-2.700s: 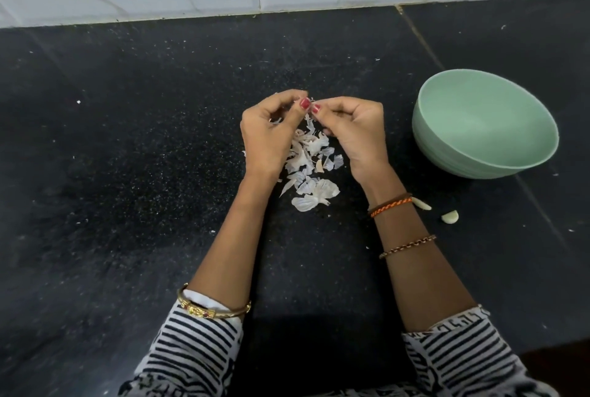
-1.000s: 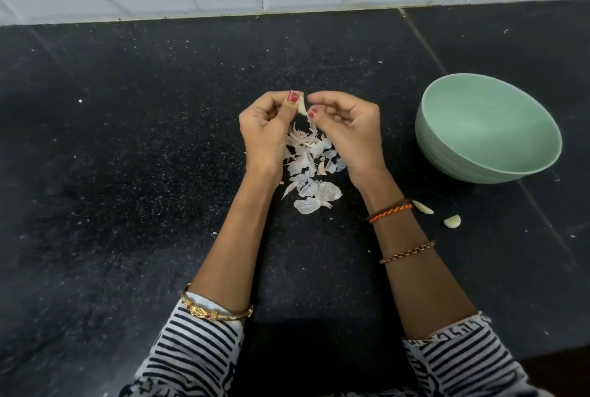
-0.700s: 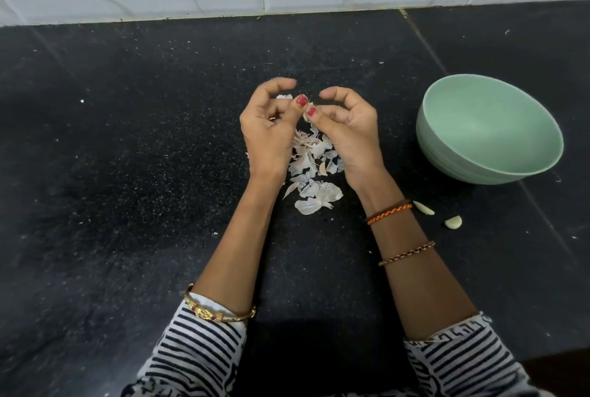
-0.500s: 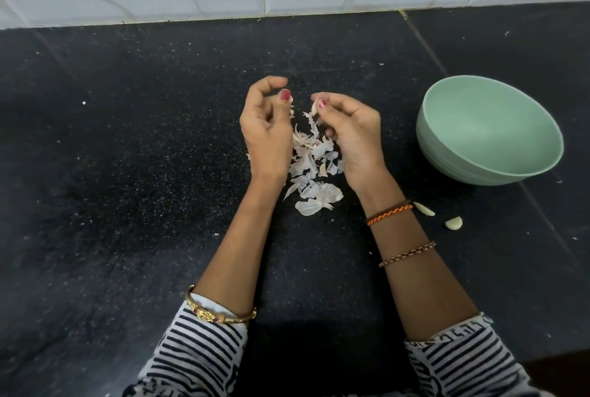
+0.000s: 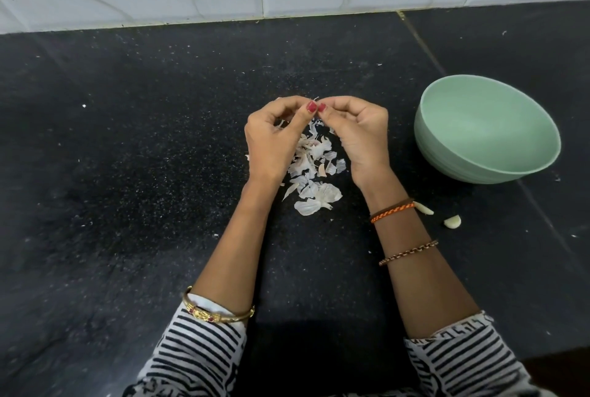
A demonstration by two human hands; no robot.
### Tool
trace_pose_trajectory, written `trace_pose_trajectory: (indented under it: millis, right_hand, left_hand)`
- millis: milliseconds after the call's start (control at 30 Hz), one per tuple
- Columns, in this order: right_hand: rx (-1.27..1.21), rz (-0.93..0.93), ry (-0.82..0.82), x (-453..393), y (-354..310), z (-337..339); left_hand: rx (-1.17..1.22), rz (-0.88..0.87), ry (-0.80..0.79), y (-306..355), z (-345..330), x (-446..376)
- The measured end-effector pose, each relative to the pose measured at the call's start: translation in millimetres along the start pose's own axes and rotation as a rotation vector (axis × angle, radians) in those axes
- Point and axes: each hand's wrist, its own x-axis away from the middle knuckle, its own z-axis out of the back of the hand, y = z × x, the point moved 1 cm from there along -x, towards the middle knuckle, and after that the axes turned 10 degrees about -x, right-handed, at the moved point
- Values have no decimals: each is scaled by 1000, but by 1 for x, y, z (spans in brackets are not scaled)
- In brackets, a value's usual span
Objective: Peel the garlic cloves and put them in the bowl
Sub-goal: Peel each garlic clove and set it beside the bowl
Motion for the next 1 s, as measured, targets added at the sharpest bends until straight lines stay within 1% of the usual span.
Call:
trace_pose_trajectory:
  millis: [133, 267, 433, 533, 633, 733, 800, 900, 1000]
  right_hand:
    - [50, 29, -22, 1, 1, -3]
    - [55, 20, -25, 1, 2, -5]
    - [9, 4, -19, 2, 3, -9]
    - [-27, -9, -27, 2, 4, -10]
    - [-46, -22, -28, 3, 5, -11]
    - [-48, -23, -11, 4, 5, -12]
    - [-47, -27, 28, 3, 5, -11]
    - [-49, -33, 58, 1, 4, -8]
    - [-66, -23, 17, 0, 4, -6]
  left_hand:
    - [-6, 8, 40, -2, -3, 0]
    - [-32, 1, 100, -1, -5, 1]
    - [15, 57, 193, 2, -8, 3]
    - [37, 85, 194, 2, -8, 2]
    - [11, 75, 219, 3, -8, 2]
    - [-1, 80, 256, 2, -8, 2]
    - [9, 81, 283, 0, -5, 0]
    - [14, 85, 248, -5, 0, -3]
    - [53, 48, 187, -5, 2, -4]
